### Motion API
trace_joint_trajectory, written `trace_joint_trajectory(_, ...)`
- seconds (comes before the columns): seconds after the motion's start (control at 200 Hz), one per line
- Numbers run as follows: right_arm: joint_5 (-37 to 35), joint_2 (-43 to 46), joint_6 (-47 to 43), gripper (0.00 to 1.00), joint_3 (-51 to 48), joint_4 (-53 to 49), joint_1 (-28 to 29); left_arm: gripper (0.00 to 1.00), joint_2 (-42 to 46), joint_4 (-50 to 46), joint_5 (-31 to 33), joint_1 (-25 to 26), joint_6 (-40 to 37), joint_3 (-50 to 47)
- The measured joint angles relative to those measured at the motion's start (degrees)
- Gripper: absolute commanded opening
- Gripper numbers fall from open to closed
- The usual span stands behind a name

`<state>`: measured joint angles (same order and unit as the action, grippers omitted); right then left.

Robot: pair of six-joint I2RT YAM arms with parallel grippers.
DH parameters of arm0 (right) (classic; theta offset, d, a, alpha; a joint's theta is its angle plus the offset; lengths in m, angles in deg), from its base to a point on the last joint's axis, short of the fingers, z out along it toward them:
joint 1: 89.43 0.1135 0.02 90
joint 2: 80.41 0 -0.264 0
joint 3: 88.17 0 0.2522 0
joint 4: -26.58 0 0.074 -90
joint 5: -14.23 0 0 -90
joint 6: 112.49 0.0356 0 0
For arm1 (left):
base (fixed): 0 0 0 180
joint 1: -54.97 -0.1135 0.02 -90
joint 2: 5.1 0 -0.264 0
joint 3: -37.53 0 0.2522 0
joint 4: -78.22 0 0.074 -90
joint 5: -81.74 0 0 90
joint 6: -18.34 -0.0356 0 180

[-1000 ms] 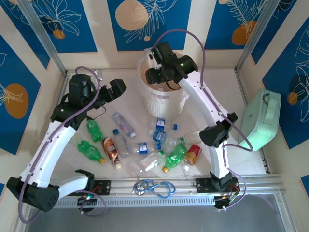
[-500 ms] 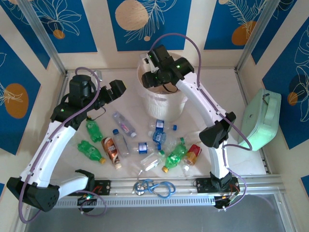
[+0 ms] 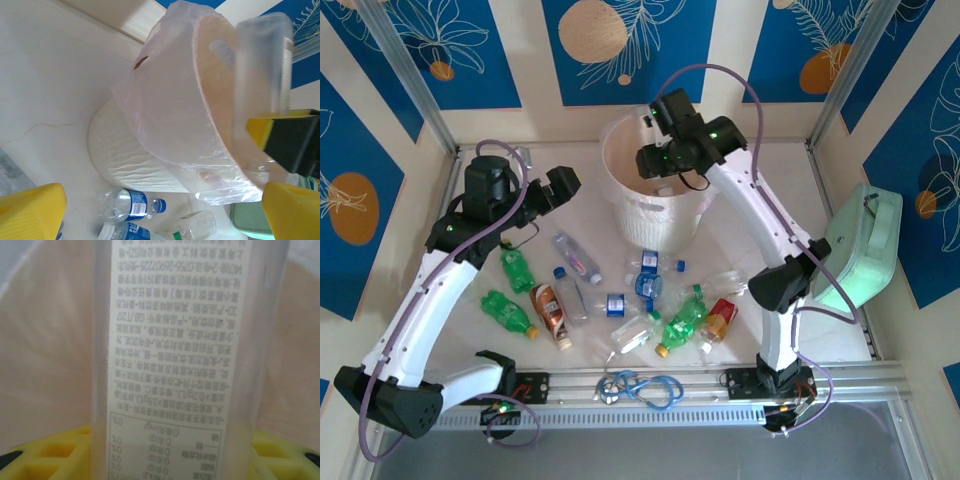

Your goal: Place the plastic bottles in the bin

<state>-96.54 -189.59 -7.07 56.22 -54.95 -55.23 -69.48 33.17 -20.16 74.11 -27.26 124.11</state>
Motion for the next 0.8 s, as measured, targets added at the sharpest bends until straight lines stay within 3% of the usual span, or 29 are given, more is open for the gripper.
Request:
trace_joint_trajectory(0.24,-0.9,1.8,0.0,0.42,-6.1,1.2,-1.3,0.99,0.0,-1.8,1.9,-0.4,0.0,-1.6)
trace_joint_trajectory(0.52,-0.9,1.8,0.3,0.68,-7.7,2.1,-1.6,0.99,0.0,-3.7,3.4,-1.2,0.1,-3.2)
trace_joint_trajectory(0.8,-1.7,1.8,0.7,0.76,-1.8,1.6,-1.4,1.00,0.0,-4.0,4.3,-1.4,0.1,-3.6)
